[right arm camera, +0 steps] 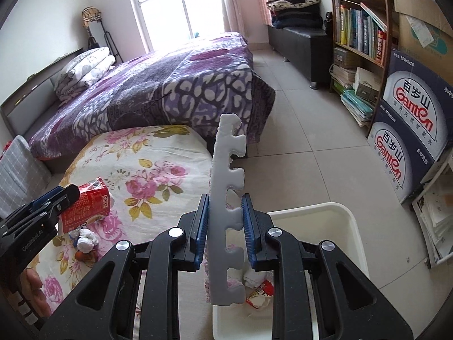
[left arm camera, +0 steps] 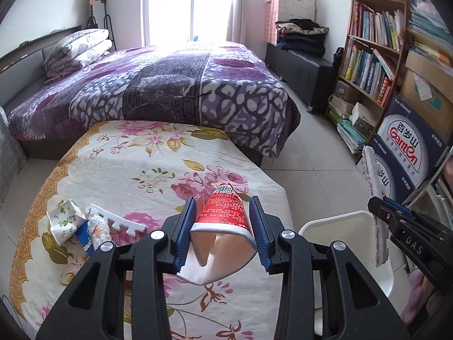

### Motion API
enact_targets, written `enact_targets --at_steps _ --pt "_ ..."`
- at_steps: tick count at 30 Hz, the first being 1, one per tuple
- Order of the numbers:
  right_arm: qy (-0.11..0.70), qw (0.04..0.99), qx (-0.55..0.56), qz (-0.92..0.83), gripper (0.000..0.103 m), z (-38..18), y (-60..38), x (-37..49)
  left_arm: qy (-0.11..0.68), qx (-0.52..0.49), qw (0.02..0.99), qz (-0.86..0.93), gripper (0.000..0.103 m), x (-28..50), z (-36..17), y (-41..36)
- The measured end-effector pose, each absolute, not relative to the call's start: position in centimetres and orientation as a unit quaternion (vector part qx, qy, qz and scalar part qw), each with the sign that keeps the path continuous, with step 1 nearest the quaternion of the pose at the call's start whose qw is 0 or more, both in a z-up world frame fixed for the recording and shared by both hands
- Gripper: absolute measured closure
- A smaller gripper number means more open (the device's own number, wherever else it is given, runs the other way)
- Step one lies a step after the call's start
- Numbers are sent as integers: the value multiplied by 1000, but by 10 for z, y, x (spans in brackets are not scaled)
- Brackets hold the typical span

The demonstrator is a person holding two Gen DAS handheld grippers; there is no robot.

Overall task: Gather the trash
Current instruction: 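Lift and carry the red carton and foam strip toward the white basket, then open both grippers to drop the carton and foam strip into the basket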

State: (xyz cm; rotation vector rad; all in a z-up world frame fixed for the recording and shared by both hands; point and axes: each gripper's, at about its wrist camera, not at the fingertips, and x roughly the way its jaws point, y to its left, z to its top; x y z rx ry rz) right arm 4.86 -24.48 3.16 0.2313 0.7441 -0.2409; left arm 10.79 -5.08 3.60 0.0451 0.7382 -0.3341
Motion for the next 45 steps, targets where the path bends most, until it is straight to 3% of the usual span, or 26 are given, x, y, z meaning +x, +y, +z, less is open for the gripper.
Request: enact_targets --at_steps 8,10,34,38,41,45 --pt "368 905 140 -162 78 28 -279 36 356 39 914 -192 64 99 35 -84" --pt "367 902 150 -173 69 28 -288 32 355 43 912 -200 64 96 34 -93" --pt "321 875 236 -277 43 35 -381 -23 394 49 853 -339 63 62 15 -199" --pt "311 871 244 -293 38 37 -387 -29 409 39 838 -360 59 61 9 -208" --pt "307 869 243 -301 35 38 -389 -30 409 48 838 -357 50 59 6 -210" --pt "305 870 241 -302 22 38 -384 -27 408 50 845 -342 42 62 6 -204"
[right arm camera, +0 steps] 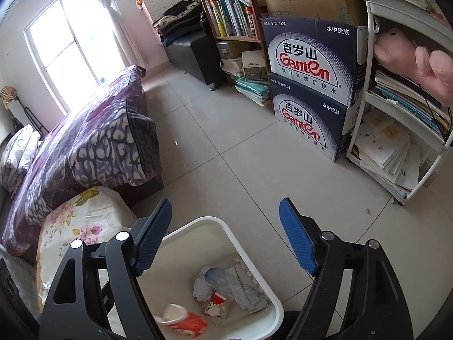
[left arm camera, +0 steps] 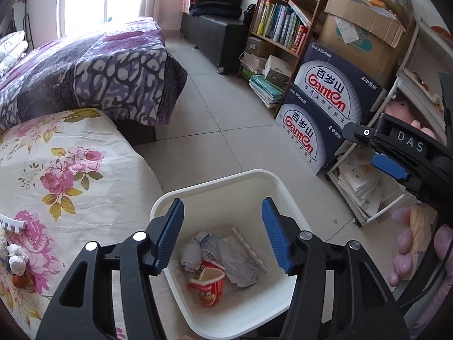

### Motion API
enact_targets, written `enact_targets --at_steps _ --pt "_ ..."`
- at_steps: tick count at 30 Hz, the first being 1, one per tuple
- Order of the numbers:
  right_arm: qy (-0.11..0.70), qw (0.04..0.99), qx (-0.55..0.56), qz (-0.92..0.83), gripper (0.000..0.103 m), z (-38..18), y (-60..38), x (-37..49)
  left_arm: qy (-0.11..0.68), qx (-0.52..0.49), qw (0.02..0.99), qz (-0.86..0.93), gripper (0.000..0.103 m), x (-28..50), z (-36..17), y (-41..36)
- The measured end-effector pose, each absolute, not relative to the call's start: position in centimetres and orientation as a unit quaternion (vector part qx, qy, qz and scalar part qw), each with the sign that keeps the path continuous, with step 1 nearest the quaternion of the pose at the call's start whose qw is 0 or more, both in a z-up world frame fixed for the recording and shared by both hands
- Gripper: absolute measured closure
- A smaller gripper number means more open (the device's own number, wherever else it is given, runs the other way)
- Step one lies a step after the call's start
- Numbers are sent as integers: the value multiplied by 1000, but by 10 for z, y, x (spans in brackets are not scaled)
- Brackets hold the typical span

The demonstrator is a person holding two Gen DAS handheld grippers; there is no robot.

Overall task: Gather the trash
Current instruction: 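Open both grippers to drop the carton and foam strip into the basket, then grasp the crumpled white tissue ball on the bed with the left gripper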

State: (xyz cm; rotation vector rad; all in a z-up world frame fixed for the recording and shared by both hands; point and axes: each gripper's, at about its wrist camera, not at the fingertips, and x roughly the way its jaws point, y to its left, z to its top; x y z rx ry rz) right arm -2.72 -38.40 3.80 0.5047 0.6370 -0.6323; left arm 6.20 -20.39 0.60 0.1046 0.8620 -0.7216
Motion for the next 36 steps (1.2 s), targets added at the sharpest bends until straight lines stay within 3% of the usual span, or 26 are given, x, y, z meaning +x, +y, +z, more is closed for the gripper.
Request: enact_targets --at_steps 4,6,12,25,34,36 --pt "307 873 231 -299 8 37 -373 -20 404 59 856 -317 33 67 5 -190" --pt "314 873 225 -297 7 36 -367 -15 405 63 862 -298 25 70 2 -181" --pt "330 875 218 -279 7 31 -346 2 411 78 874 -246 21 81 -6 -152" --pt "366 883 184 -227 7 18 -290 39 452 133 881 -33 19 119 -44 -70" --pt "393 888 152 -183 7 6 -248 62 526 77 845 65 19 159 -82 10" --pt "400 891 143 -159 7 3 -236 67 541 58 837 64 26 164 -87 22"
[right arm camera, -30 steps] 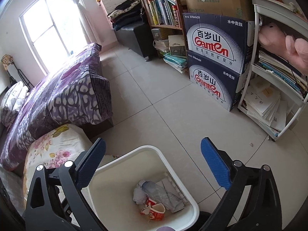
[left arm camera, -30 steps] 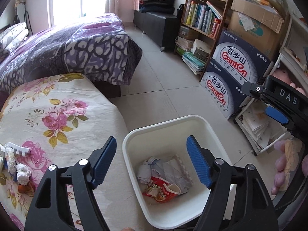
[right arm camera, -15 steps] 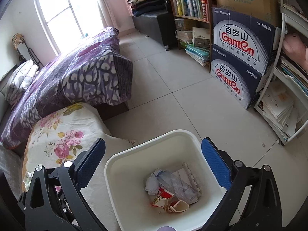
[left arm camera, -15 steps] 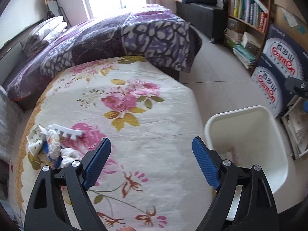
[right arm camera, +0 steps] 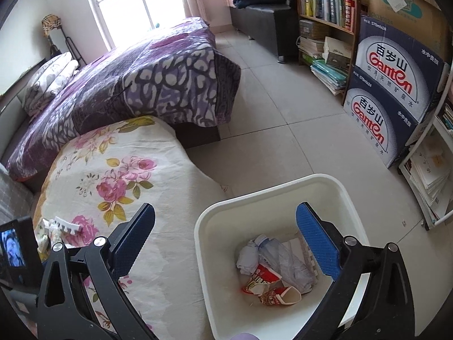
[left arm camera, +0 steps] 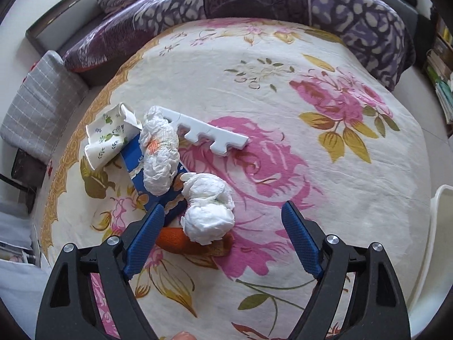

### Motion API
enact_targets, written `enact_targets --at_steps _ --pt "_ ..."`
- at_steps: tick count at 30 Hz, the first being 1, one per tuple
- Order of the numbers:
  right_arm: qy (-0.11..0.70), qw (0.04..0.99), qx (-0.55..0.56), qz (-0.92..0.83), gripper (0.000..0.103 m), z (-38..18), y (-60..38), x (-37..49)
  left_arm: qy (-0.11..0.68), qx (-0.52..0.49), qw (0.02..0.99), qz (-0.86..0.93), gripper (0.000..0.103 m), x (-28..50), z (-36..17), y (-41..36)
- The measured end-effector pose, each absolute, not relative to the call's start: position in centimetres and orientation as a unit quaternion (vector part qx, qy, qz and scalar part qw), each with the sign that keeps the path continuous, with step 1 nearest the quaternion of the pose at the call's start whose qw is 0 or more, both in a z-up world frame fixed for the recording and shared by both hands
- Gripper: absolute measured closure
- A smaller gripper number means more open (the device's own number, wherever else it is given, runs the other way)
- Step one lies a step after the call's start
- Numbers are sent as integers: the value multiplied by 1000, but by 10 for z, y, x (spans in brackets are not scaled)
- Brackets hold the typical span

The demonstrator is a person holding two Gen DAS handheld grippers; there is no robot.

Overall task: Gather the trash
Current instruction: 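Grasp the crumpled white tissue ball on the bed with the left gripper, then grasp the orange snack stick with the right gripper while left holds the tissue ball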

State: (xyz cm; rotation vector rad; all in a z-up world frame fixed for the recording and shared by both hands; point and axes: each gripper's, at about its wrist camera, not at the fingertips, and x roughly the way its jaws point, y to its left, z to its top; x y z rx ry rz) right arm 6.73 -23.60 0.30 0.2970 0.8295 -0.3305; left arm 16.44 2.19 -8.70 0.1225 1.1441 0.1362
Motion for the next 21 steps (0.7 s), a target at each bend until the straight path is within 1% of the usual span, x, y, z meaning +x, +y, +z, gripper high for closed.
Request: enact_targets --at_steps 1,3,4,6,7,11,16,18,21 --pt "404 893 135 -146 7 1 -229 70 548 50 833 61 29 167 -90 27" --pt "409 896 116 -130 7 -1 -216 75 558 43 826 58 42 170 -94 33" --pt "412 897 106 -120 7 -3 -208 77 561 43 825 57 46 170 -96 36" --pt "420 897 92 -101 7 -8 -196 82 567 39 821 48 65 170 -99 41" --pt "424 897 88 -91 7 -10 -190 84 570 29 821 38 68 170 -100 46" --pt "444 893 69 -35 7 -21 -163 94 554 14 832 10 70 162 -86 59" --pt "469 882 39 40 7 -38 -121 106 527 -25 849 -18 71 147 -47 91" --pt "473 878 10 77 7 -44 -98 108 510 -40 859 -19 71 141 -29 108" --pt "470 869 -65 139 7 -54 -53 107 490 -70 869 -17 71 135 -6 136"
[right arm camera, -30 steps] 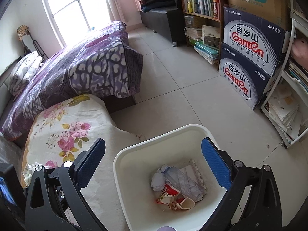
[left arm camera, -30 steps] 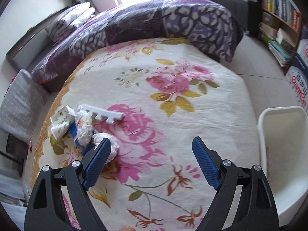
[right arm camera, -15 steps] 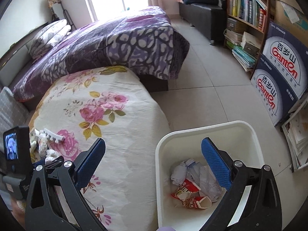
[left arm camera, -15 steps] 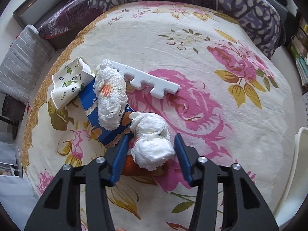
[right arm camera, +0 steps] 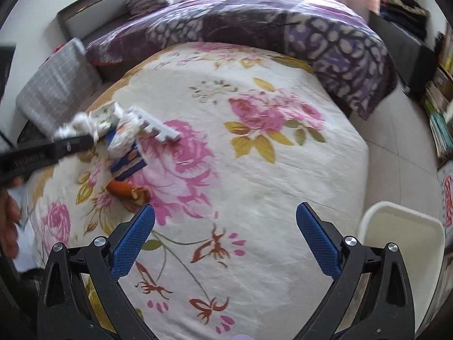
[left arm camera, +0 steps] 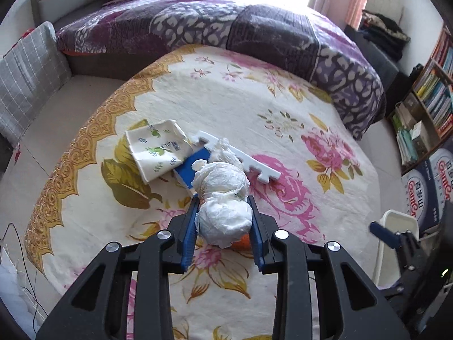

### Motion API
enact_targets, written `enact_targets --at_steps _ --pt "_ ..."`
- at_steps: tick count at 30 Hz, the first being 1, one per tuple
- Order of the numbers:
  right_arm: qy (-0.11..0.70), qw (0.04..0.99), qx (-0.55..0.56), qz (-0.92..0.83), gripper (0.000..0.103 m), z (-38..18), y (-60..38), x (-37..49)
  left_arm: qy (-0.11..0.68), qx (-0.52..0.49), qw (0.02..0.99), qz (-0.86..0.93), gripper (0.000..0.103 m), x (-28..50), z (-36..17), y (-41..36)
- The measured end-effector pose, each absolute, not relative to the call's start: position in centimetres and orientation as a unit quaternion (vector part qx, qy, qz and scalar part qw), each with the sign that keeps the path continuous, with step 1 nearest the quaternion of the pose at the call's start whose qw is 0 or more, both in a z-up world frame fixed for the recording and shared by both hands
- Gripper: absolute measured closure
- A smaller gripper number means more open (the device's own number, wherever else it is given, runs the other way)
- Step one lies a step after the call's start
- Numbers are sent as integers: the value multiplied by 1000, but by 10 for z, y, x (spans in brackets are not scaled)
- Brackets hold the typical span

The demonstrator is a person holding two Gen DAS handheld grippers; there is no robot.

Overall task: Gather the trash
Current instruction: 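Grasp the orange snack stick with the right gripper while left holds the tissue ball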

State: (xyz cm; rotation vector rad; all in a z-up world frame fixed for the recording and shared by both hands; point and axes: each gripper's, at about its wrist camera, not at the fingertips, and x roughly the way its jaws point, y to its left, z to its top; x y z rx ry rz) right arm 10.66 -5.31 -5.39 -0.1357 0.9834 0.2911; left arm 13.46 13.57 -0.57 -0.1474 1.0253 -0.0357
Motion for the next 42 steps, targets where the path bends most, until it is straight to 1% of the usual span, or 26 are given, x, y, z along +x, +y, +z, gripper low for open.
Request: enact_targets --at_steps 5,6,7,10,15,20,26,28,29,34,42 --pt "455 848 -175 209 9 -71 8 102 464 -108 879 -2 71 126 18 173" --pt "456 842 -189 217 11 -75 17 104 461 -114 880 -1 71 125 21 178" --pt "458 838 -198 224 15 -78 24 105 458 -120 881 0 71 125 23 183" --pt "464 827 -212 236 20 -87 40 113 455 -128 881 -2 71 123 27 189" --pt "477 819 -205 245 27 -98 49 126 456 -127 881 -9 71 123 27 189" --pt "484 818 -182 254 52 -102 49 133 460 -134 878 -5 71 123 22 197" --pt "482 823 -166 250 66 -98 51 131 461 -142 876 4 71 123 18 203" --pt "479 827 -157 249 76 -93 51 129 459 -142 877 7 71 123 19 204" --pt "477 830 -152 246 78 -90 50 129 457 -142 878 9 71 122 19 203" --pt "455 848 -132 237 81 -70 46 120 446 -138 884 11 71 121 23 200" --pt "405 887 -86 207 81 -28 32 111 412 -121 903 24 71 117 34 190"
